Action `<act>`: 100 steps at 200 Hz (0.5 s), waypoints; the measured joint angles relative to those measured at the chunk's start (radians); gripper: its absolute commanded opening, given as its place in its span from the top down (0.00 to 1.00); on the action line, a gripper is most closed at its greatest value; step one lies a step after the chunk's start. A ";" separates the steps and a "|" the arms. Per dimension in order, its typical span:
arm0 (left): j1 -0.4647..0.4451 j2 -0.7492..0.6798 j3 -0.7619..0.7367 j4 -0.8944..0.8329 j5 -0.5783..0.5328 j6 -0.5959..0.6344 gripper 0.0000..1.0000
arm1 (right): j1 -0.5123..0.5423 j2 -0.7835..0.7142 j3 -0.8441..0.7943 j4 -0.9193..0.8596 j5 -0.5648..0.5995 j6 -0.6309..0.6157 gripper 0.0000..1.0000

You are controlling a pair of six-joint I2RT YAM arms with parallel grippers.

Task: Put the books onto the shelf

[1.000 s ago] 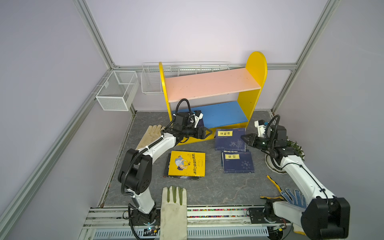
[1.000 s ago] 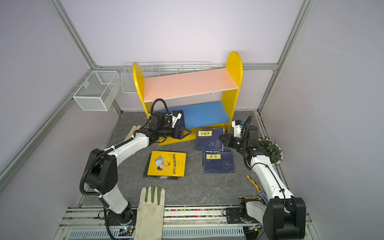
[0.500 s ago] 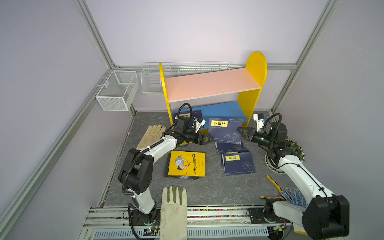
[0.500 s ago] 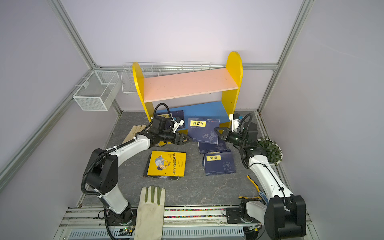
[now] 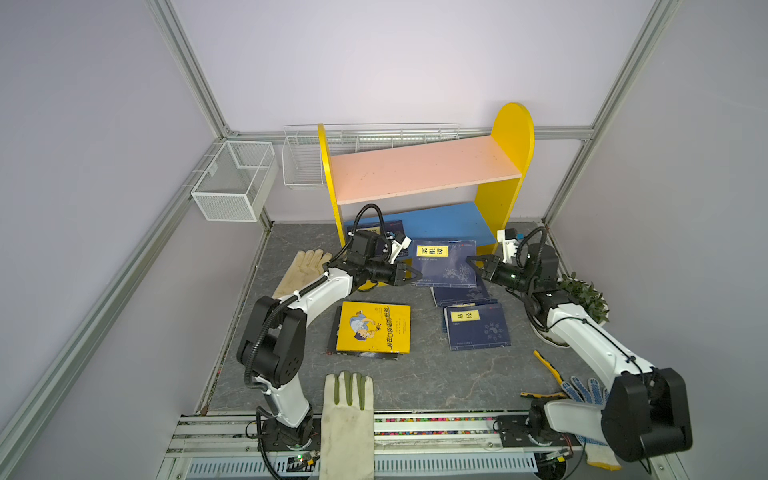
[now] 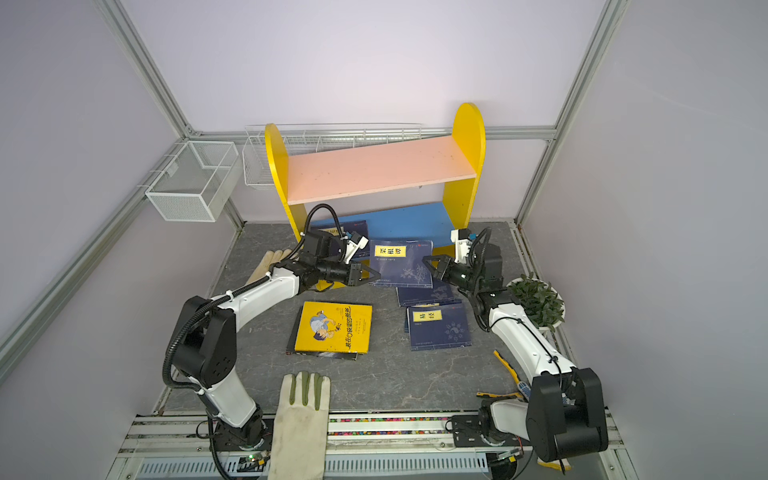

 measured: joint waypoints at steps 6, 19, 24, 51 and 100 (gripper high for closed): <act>-0.002 -0.002 -0.004 0.007 0.000 -0.004 1.00 | 0.001 0.002 0.000 -0.007 0.019 0.002 0.62; -0.006 -0.010 -0.022 0.038 -0.001 -0.021 1.00 | 0.002 0.002 -0.003 -0.021 0.052 0.006 0.51; -0.008 -0.015 -0.031 0.052 -0.002 -0.029 1.00 | 0.003 0.002 -0.005 -0.025 0.061 0.010 0.48; -0.008 -0.048 -0.094 0.159 -0.003 -0.104 1.00 | 0.005 0.004 -0.026 -0.056 0.094 0.005 0.46; 0.018 -0.062 -0.136 0.292 -0.019 -0.210 1.00 | 0.005 0.015 -0.066 -0.067 0.082 0.003 0.51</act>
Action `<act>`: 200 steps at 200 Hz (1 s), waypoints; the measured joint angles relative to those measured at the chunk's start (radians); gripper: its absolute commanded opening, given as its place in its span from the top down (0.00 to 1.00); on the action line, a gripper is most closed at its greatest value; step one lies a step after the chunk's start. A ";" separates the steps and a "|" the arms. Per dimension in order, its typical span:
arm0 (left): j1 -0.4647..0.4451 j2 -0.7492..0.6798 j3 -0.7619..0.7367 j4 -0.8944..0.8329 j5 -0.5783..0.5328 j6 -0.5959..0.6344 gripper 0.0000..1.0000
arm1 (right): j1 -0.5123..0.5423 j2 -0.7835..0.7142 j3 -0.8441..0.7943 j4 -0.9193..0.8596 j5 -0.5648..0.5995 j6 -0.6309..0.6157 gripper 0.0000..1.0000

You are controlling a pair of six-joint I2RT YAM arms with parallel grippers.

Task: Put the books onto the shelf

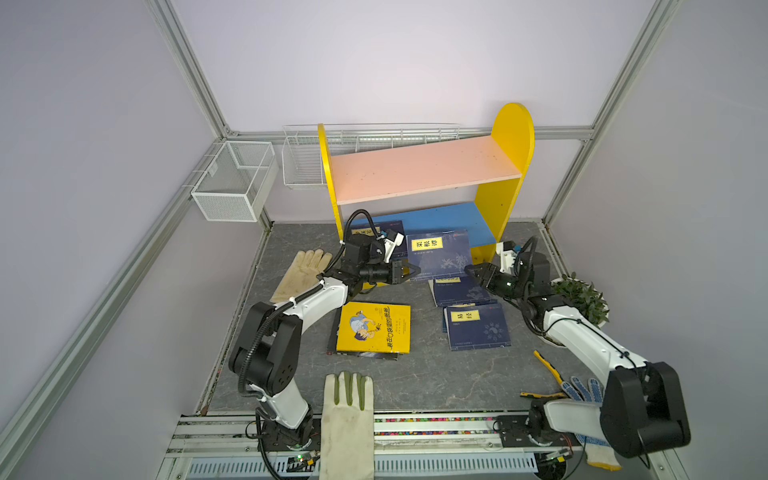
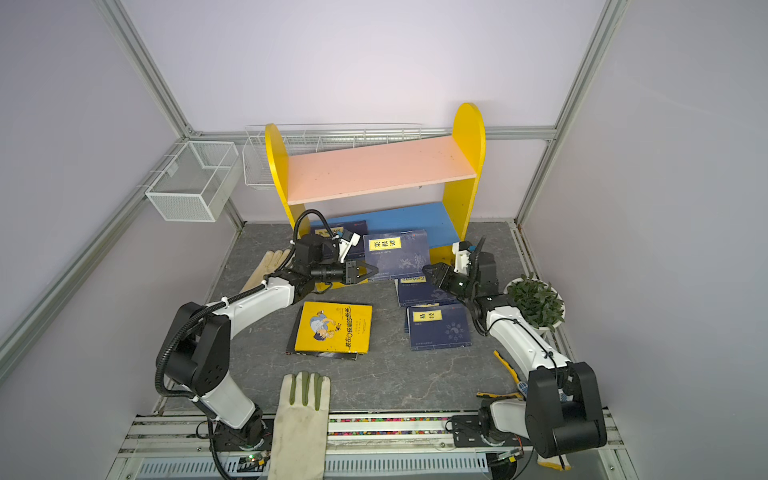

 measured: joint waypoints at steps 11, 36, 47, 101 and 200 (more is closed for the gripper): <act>0.000 0.000 0.000 0.003 -0.003 -0.006 1.00 | 0.000 0.000 -0.001 0.008 -0.009 0.000 0.52; 0.000 0.000 0.000 0.015 -0.007 -0.014 1.00 | 0.000 0.004 -0.001 0.043 -0.035 0.004 0.53; 0.000 0.000 0.000 0.016 -0.007 -0.014 1.00 | 0.000 0.013 -0.001 0.064 -0.047 0.006 0.54; 0.000 0.000 0.000 -0.005 -0.013 -0.005 1.00 | 0.002 0.058 0.006 0.131 -0.074 0.031 0.63; 0.005 -0.009 -0.007 -0.039 -0.092 0.017 0.48 | 0.004 0.062 0.031 0.175 -0.113 0.061 0.93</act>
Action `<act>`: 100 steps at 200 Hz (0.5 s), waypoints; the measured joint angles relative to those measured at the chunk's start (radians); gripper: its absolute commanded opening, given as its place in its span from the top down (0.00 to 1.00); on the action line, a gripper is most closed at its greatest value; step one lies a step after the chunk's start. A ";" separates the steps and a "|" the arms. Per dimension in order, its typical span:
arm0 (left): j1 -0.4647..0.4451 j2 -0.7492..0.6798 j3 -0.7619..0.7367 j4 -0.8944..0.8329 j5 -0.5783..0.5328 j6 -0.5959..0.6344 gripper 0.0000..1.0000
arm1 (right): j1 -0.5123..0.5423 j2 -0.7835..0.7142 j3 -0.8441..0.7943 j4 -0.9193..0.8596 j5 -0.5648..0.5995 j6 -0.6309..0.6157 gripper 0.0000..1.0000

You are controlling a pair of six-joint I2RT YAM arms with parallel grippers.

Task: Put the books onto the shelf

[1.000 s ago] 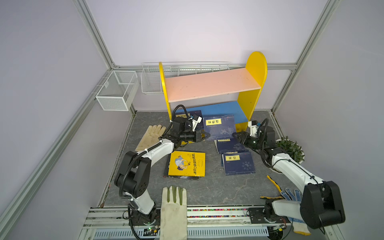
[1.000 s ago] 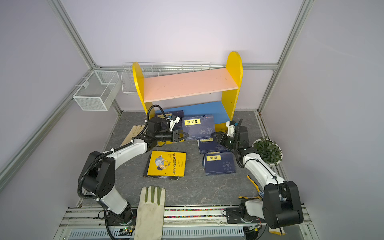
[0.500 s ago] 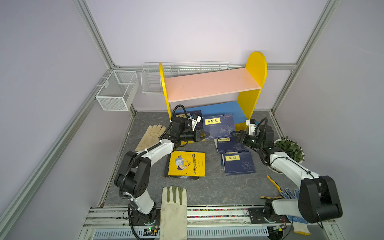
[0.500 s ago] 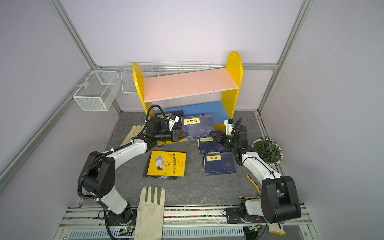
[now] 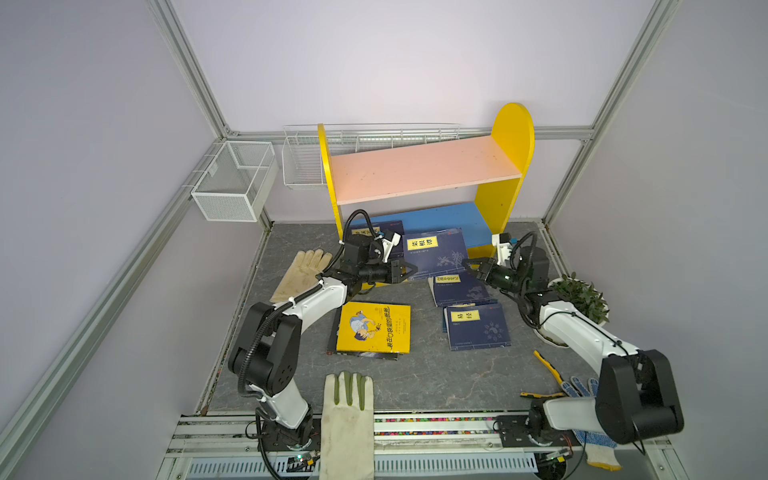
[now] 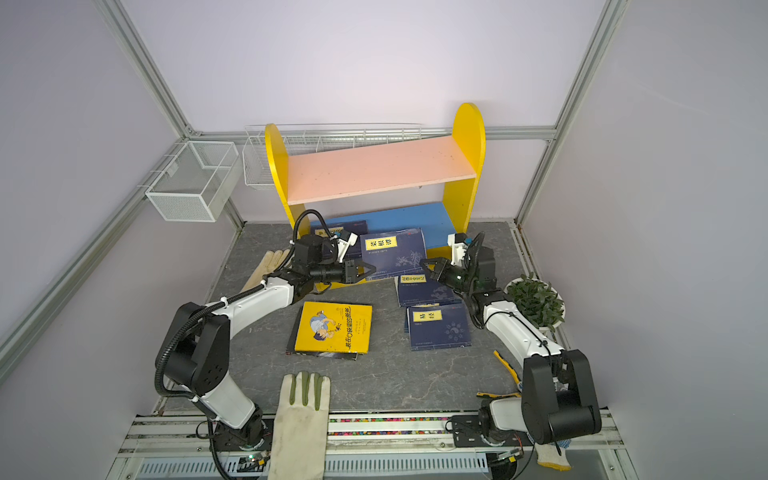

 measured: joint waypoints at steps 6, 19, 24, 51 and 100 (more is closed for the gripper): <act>-0.001 -0.005 -0.006 -0.001 -0.015 0.002 0.42 | 0.001 -0.002 0.000 0.000 0.000 0.000 0.93; -0.001 -0.023 -0.021 -0.004 -0.047 0.011 0.35 | 0.001 -0.006 0.000 0.000 0.005 0.003 0.93; -0.001 -0.030 -0.026 -0.005 -0.061 0.013 0.33 | 0.000 -0.008 0.000 0.000 0.005 0.005 0.93; -0.001 -0.098 -0.054 -0.020 -0.122 0.053 0.24 | -0.005 -0.018 -0.010 0.029 0.008 0.031 0.93; -0.001 -0.244 -0.185 -0.031 -0.268 0.093 0.21 | -0.012 -0.030 -0.007 0.119 0.006 0.086 0.93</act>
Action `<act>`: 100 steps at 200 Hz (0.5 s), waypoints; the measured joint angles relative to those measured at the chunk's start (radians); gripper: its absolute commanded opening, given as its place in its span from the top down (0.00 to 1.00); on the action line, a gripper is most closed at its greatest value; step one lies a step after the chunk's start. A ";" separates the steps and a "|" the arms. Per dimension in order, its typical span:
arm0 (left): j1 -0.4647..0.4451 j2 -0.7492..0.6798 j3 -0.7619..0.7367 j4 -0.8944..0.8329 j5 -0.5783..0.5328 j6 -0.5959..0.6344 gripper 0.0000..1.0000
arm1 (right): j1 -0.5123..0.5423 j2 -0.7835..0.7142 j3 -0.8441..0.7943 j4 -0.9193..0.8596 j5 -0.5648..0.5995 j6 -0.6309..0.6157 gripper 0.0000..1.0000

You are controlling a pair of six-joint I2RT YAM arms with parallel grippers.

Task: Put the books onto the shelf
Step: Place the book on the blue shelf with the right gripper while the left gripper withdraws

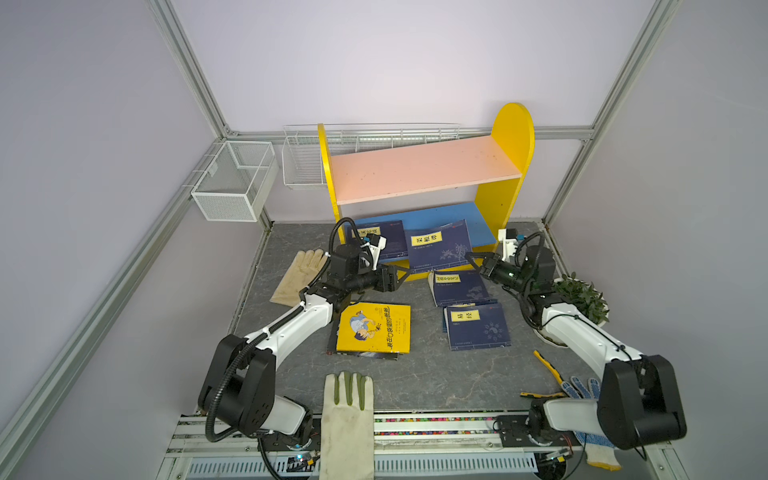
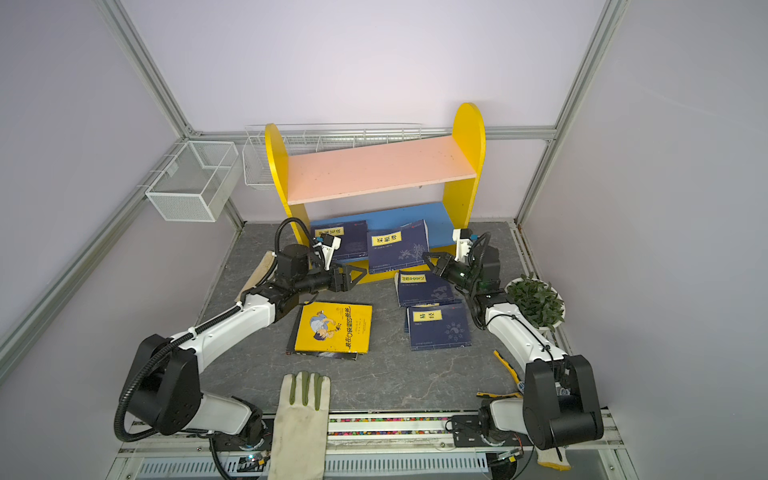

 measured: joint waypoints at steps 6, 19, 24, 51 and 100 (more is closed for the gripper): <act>0.000 -0.010 -0.017 -0.002 -0.023 0.000 0.21 | 0.001 0.000 0.007 0.002 0.000 0.001 0.93; 0.000 -0.036 -0.057 -0.004 -0.074 0.000 0.21 | 0.008 0.000 0.029 0.005 0.002 0.001 0.93; 0.000 -0.050 -0.076 -0.003 -0.097 -0.001 0.21 | 0.013 0.000 0.041 0.004 0.001 0.000 0.93; 0.000 -0.158 -0.193 0.005 -0.241 -0.021 0.21 | 0.061 0.056 0.140 0.048 0.008 0.002 0.93; 0.013 -0.369 -0.376 -0.002 -0.637 -0.182 0.22 | 0.221 0.330 0.322 0.170 0.062 0.040 0.93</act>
